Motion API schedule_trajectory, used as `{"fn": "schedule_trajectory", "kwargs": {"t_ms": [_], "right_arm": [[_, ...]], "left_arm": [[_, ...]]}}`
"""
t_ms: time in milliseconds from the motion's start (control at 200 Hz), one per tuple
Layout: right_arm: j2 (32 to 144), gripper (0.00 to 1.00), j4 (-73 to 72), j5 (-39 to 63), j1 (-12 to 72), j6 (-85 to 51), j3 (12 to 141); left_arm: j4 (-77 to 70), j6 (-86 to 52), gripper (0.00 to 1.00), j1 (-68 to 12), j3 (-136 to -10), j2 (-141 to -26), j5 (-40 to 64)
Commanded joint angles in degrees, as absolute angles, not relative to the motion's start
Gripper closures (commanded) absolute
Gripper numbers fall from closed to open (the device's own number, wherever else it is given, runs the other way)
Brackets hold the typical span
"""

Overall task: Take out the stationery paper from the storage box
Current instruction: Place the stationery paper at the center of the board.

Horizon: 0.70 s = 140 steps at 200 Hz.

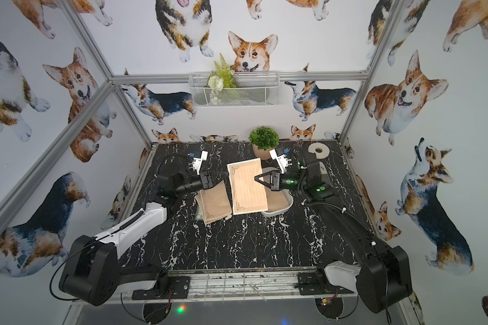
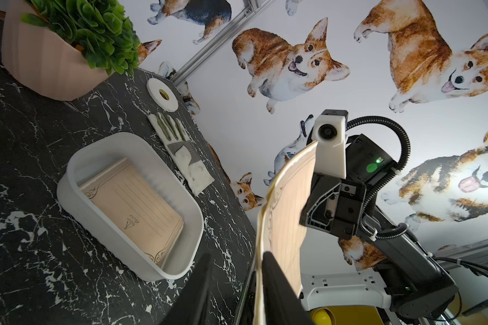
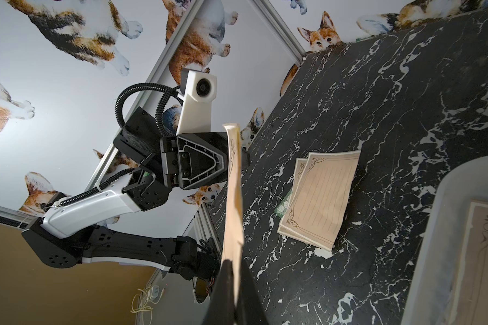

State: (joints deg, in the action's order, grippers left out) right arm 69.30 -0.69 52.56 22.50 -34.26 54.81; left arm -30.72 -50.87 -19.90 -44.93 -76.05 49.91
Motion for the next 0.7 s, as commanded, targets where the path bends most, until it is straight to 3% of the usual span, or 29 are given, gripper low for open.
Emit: {"fn": "schedule_trajectory", "kwargs": {"t_ms": [0, 696], "right_arm": [[69.26, 1.00, -1.32, 53.74, 22.50, -33.71, 55.11], [69.43, 1.00, -1.24, 54.75, 23.12, -33.73, 55.88]], "left_arm": [[-30.62, -49.70, 0.67, -19.86, -45.44, -75.85, 49.66], [-29.12, -48.58, 0.68, -19.82, -45.58, -76.54, 49.13]]}}
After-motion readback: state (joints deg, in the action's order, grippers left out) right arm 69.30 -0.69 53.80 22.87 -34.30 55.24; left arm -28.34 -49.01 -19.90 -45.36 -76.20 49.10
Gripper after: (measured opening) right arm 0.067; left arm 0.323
